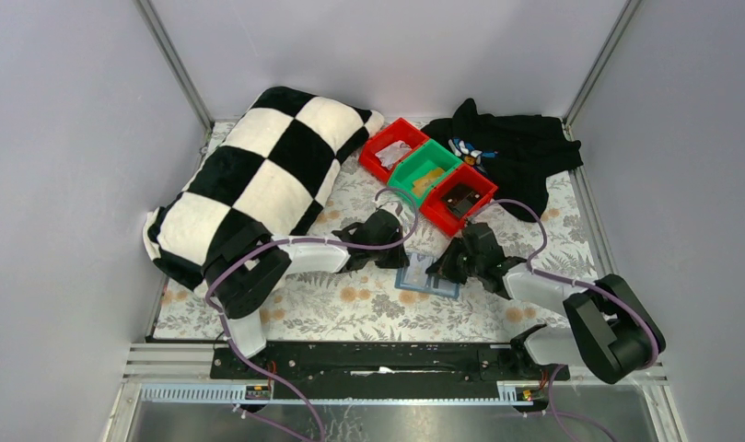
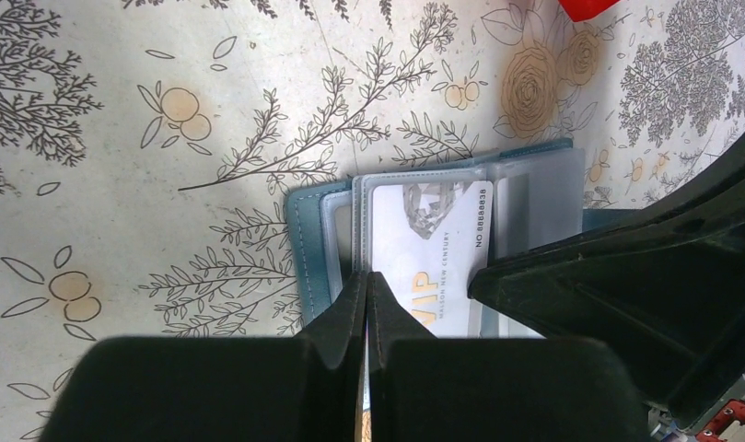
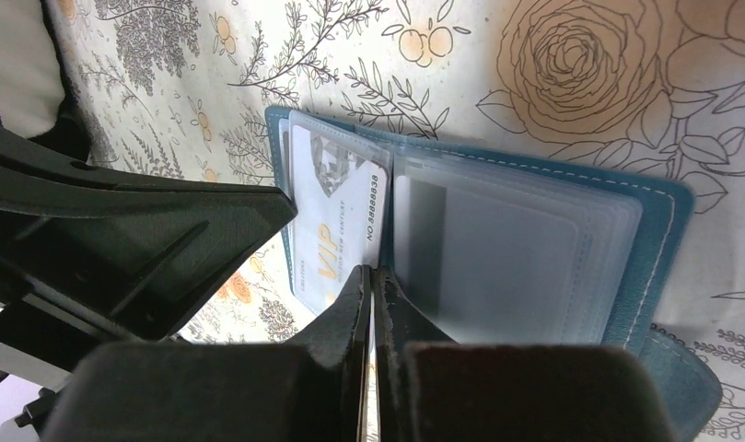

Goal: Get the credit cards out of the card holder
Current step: Remove the credit card from the card holder.

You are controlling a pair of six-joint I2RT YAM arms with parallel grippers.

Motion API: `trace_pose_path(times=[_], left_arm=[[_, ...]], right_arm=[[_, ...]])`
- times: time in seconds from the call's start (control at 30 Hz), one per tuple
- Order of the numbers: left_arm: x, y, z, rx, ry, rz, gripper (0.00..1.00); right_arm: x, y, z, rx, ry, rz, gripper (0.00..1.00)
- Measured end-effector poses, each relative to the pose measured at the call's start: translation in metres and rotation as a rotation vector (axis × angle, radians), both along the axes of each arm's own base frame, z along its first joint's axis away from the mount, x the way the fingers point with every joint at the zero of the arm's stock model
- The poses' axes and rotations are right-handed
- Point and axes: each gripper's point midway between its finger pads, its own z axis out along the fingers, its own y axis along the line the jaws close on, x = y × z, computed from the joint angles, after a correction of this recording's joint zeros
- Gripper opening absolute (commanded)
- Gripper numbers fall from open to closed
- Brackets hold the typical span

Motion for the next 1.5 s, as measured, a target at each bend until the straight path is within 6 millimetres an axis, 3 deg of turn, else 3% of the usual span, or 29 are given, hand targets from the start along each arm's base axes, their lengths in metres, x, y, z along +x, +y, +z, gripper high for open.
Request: trace_pose_path(times=[0.8, 0.97, 1.5], left_arm=[[-0.003, 0.003, -0.006, 0.021, 0.0, -0.009, 0.0], [-0.011, 0.01, -0.004, 0.04, 0.004, -0.041, 0.0], [-0.031, -0.001, 0.005, -0.011, 0.02, -0.135, 0.28]], right_arm=[[-0.008, -0.011, 0.004, -0.05, -0.058, 0.037, 0.0], [-0.008, -0.01, 0.0, -0.073, -0.056, 0.084, 0.0], [-0.008, -0.01, -0.003, -0.088, -0.059, 0.114, 0.0]])
